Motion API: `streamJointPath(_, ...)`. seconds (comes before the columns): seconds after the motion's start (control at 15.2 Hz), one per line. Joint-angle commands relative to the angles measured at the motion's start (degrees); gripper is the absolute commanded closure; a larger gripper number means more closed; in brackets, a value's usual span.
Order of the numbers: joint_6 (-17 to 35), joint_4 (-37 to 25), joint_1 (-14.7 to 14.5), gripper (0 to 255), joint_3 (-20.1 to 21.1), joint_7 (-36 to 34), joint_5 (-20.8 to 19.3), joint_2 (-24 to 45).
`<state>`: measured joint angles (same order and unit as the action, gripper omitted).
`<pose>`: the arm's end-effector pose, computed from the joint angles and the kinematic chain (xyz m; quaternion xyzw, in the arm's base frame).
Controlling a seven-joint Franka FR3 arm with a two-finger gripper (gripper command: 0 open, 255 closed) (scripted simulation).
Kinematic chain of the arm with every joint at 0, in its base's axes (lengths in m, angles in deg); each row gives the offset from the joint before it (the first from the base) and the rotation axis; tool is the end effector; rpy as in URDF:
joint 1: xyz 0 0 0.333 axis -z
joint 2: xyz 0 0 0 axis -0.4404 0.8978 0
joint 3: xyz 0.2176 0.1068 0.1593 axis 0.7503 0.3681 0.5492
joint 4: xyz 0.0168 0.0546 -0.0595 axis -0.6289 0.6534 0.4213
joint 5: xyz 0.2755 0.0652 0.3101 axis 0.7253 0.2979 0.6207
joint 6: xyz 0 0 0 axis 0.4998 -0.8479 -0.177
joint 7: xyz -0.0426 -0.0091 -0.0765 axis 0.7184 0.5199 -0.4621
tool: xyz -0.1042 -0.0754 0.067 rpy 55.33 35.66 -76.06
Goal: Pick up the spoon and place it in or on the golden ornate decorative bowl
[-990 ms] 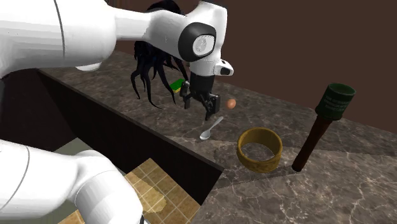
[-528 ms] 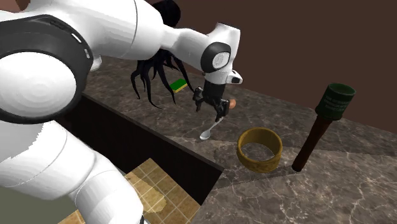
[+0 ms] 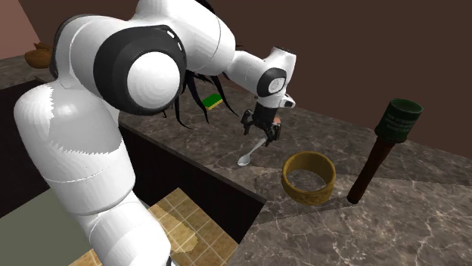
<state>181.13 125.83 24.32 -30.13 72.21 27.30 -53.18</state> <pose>0.5521 0.0322 0.3030 -0.9911 -0.0864 0.0762 0.0668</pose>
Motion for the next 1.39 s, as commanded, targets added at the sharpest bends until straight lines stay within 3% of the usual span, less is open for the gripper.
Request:
streamJointPath(0.0,1.26,-1.22,-0.11,0,0.14,0.36,0.32,2.69)
streamJointPath(0.46,6.20,2.05,-0.41,0,0.44,0.60,0.76,4.33)
streamJointPath(0.99,6.19,2.03,-0.41,0,0.44,0.60,0.76,4.34)
streamJointPath(1.06,6.19,2.03,-0.41,255,0.44,0.60,0.76,4.34)
streamJointPath(1.32,6.18,1.98,-0.42,255,0.44,0.60,0.76,4.38)
